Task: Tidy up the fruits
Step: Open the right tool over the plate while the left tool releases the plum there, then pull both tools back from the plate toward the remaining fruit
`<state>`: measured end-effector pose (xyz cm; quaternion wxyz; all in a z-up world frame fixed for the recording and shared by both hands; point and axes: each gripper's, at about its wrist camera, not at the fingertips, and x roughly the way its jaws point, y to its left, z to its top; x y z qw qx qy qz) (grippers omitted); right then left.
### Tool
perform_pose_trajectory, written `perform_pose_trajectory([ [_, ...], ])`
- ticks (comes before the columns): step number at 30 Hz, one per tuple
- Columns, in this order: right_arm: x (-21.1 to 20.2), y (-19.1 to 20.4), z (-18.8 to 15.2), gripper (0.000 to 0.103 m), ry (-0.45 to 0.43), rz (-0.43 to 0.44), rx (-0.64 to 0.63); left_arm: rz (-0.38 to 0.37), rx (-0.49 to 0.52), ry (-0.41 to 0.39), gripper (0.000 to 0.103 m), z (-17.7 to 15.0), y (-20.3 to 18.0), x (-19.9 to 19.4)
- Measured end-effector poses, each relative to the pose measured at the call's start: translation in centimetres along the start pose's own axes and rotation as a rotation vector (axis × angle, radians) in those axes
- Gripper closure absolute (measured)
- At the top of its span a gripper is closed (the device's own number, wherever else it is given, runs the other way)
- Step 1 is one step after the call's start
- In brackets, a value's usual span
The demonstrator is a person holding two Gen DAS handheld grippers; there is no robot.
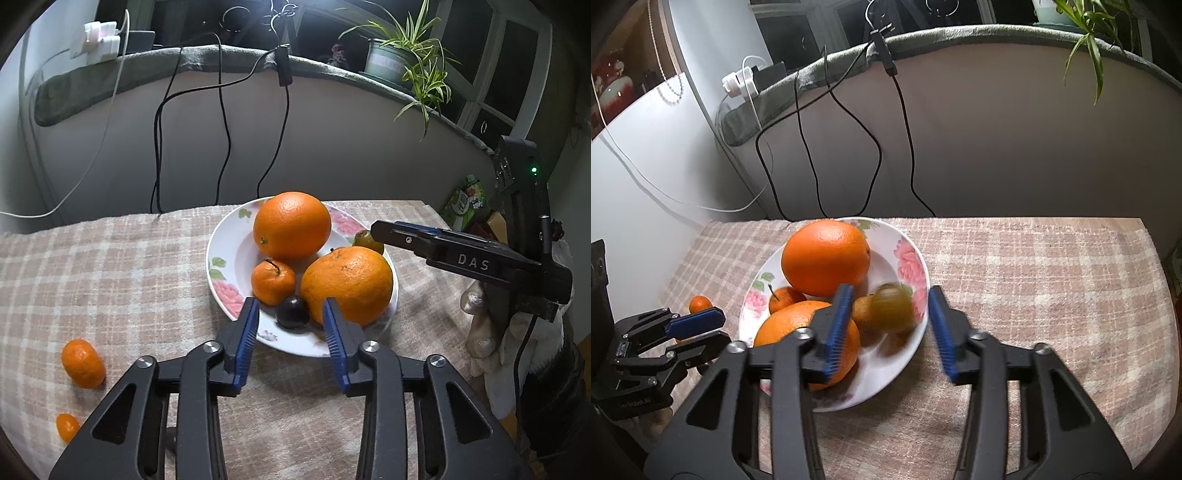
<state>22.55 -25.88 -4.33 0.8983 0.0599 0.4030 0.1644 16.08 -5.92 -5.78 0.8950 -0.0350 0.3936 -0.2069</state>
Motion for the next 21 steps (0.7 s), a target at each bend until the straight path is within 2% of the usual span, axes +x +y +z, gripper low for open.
perform_pose_trajectory([
  [4,-0.5,0.1,0.2,0.052,-0.013,0.002,-0.003,0.003,-0.001,-0.004,0.066,0.0,0.0,-0.1],
  [6,-0.7,0.2,0.2,0.043,-0.018,0.0,-0.007,0.002,-0.002,-0.006,0.059,0.0,0.0,-0.2],
  [10,-1.1,0.2,0.2,0.041,-0.029,-0.004,-0.006,0.006,-0.001,-0.012,0.05,0.0,-0.1,-0.4],
  [13,-1.2,0.3,0.2,0.029,-0.032,-0.006,-0.004,0.012,0.001,-0.022,0.041,0.0,-0.2,-0.7],
  [15,-1.5,0.3,0.2,0.028,-0.043,-0.003,-0.005,0.019,0.003,-0.027,0.033,0.0,-0.3,-0.8],
  [21,-2.0,1.0,0.2,0.028,-0.044,0.004,-0.015,0.039,0.006,-0.038,0.031,0.0,-0.4,-1.4],
])
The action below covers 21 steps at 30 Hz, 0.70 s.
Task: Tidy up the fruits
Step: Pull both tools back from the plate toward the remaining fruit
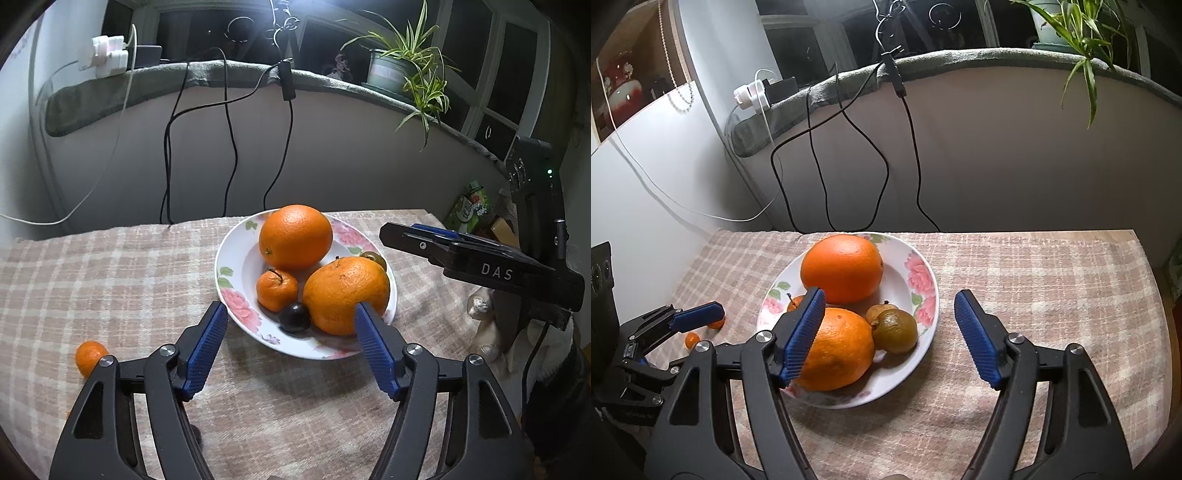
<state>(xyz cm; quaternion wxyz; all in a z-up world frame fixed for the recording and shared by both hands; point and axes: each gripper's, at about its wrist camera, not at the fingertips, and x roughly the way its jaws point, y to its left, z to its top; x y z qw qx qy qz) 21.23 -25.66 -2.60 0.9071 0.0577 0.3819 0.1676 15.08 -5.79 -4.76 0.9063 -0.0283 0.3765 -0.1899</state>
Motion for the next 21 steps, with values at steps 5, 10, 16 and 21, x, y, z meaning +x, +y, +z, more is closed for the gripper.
perform_pose_trajectory([
  [5,-0.6,0.8,-0.1,0.028,-0.006,0.003,-0.012,0.008,0.008,-0.009,0.03,-0.1,-0.1,-0.7],
  [10,-1.3,1.7,-0.2,0.028,-0.013,0.008,-0.022,0.024,0.008,-0.021,0.03,-0.3,-0.1,-1.7],
  [16,-2.1,3.1,-0.7,0.028,-0.017,0.02,-0.042,0.039,0.005,-0.036,0.03,-0.8,0.2,-3.1],
  [21,-2.9,4.6,-1.2,0.028,-0.019,0.035,-0.066,0.055,0.001,-0.049,0.03,-1.4,0.5,-4.3],
])
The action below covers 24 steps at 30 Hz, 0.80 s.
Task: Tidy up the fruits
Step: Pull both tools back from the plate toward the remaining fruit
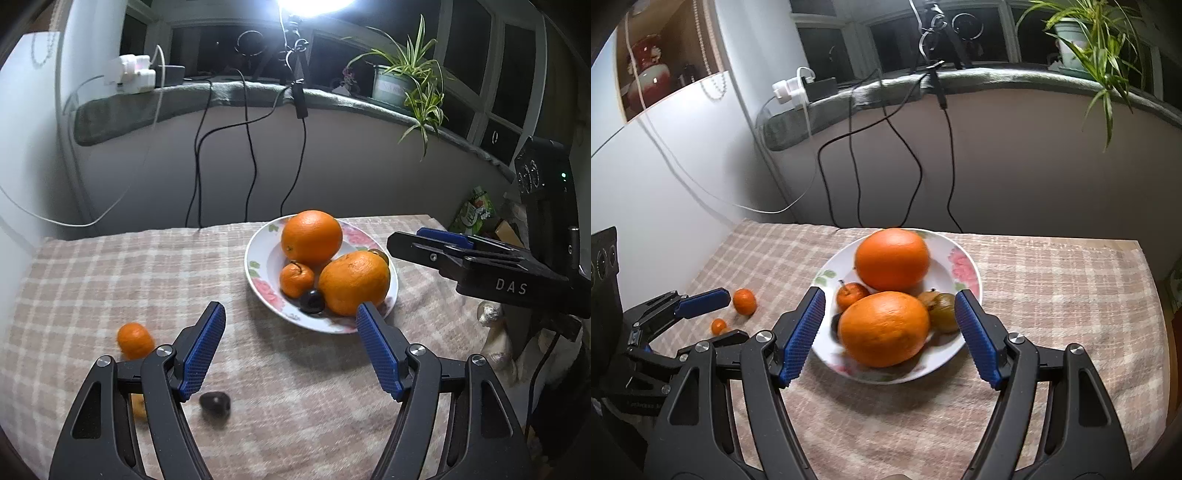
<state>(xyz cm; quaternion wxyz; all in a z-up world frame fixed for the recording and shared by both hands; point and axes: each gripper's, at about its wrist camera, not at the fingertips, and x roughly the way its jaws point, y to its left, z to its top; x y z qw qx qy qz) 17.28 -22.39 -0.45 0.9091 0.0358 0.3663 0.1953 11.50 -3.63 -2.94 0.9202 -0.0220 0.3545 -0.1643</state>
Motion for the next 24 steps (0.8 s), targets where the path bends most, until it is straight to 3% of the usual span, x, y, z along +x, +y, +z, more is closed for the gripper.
perform_pose_trajectory([
  [12,-0.7,3.0,-0.6,0.028,0.001,0.045,-0.046,0.063,-0.037,-0.01,0.03,-1.7,2.3,-2.3],
  [24,0.6,6.7,-2.2,0.028,0.056,0.119,-0.115,0.143,-0.143,0.02,0.03,-5.2,7.7,-4.2],
])
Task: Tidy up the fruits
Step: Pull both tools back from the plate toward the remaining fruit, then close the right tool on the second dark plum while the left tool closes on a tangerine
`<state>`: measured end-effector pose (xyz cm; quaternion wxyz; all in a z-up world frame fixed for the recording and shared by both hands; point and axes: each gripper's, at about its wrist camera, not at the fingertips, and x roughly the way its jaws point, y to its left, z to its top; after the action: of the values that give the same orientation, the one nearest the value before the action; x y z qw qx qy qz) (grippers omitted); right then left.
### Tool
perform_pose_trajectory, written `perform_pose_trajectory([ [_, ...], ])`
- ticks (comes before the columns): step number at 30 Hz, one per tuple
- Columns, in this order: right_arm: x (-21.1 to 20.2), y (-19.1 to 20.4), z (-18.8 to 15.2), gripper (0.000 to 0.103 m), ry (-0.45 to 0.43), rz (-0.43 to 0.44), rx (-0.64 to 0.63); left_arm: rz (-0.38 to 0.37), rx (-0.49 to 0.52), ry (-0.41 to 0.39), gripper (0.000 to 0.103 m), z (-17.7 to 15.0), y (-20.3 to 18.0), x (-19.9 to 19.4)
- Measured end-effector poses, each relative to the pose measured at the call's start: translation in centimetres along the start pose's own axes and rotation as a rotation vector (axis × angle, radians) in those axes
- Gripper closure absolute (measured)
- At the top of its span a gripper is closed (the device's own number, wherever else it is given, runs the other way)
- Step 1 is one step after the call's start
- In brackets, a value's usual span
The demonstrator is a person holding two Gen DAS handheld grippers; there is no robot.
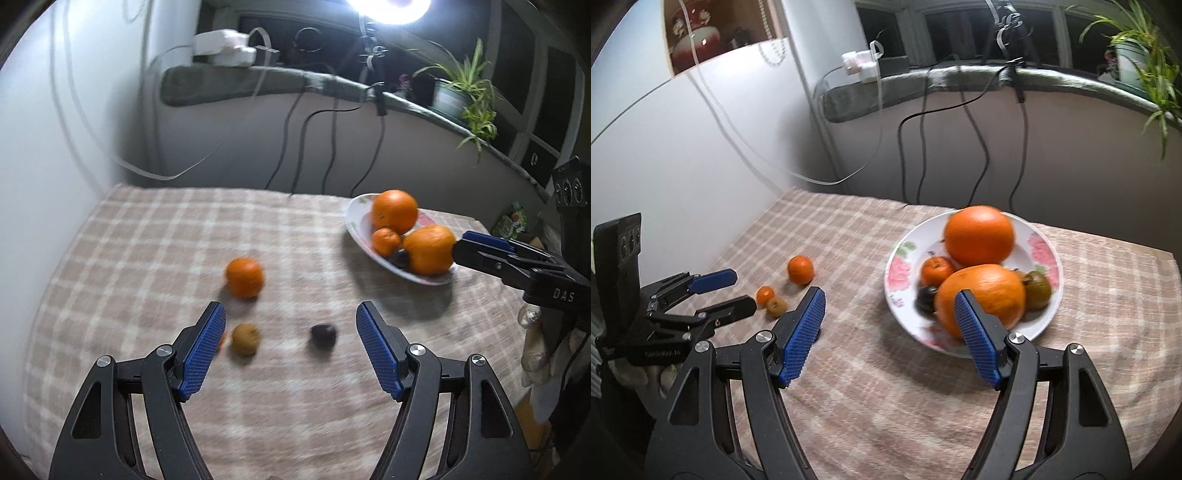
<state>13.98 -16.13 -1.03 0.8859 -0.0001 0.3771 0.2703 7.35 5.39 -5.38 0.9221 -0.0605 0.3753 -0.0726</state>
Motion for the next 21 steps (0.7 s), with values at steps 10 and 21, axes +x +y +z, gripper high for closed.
perform_pose_trajectory([
  [10,3.1,3.1,-0.9,0.028,0.078,0.074,-0.074,0.011,-0.104,0.054,0.048,-2.1,4.5,0.1],
  [21,6.2,5.7,-2.1,0.043,0.158,0.122,-0.134,-0.029,-0.164,0.09,0.067,-2.3,6.5,1.9],
])
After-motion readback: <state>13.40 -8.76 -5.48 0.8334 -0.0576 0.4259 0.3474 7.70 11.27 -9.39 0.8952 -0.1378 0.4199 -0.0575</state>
